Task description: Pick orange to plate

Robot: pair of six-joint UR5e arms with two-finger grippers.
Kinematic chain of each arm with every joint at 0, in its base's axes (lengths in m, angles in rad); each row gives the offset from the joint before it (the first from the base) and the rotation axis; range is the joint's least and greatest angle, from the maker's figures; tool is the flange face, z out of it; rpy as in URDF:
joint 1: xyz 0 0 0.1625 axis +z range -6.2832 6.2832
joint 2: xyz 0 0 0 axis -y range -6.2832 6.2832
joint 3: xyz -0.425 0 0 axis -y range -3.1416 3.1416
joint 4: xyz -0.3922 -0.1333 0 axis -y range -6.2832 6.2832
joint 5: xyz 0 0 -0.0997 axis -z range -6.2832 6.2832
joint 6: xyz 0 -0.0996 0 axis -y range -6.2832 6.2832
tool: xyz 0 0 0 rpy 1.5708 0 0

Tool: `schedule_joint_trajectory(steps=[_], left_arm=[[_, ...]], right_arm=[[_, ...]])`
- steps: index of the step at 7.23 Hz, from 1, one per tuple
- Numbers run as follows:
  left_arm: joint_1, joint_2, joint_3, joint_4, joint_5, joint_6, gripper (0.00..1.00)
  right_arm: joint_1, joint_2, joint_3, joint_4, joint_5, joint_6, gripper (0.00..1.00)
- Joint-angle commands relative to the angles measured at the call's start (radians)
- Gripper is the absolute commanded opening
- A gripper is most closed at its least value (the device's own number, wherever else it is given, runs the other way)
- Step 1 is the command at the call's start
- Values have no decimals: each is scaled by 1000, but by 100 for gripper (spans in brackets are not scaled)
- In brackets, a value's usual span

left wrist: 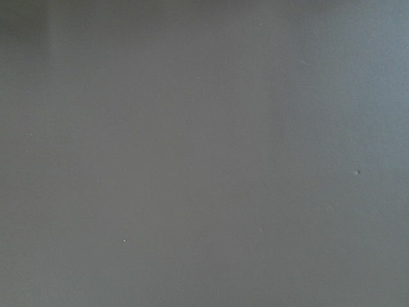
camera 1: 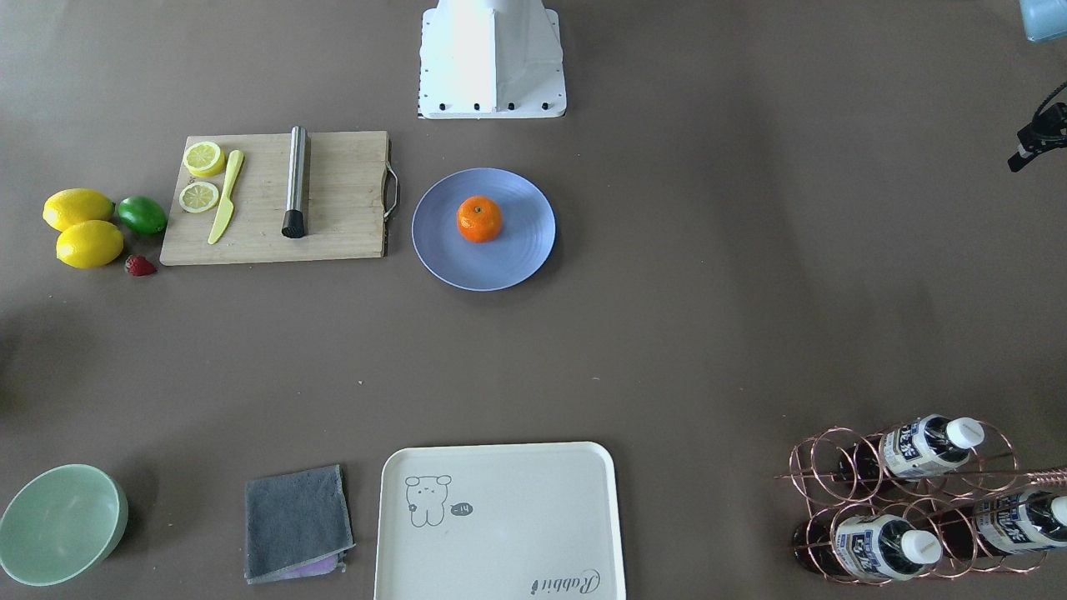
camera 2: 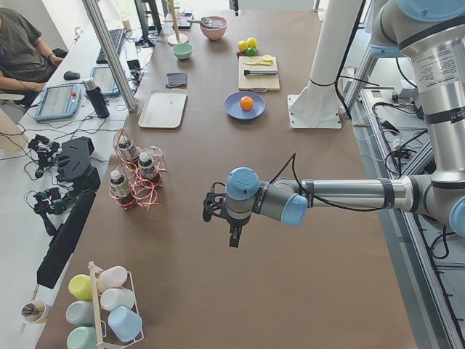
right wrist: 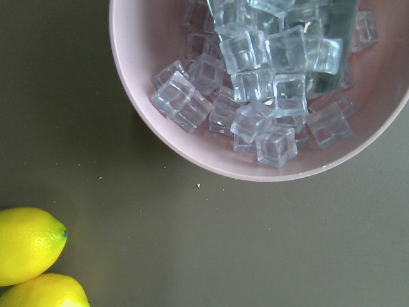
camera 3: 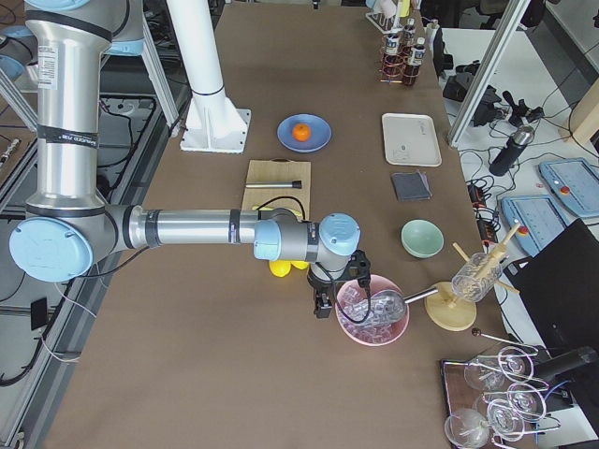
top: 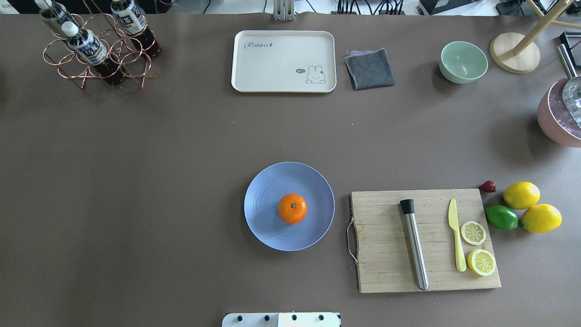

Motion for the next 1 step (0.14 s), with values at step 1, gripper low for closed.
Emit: schedule_joint_trajectory(steps=[1], left_arm=[[-23,4,5,2,1,40,97]], right_arm=[[0,-2,-2,0,3,1,100]])
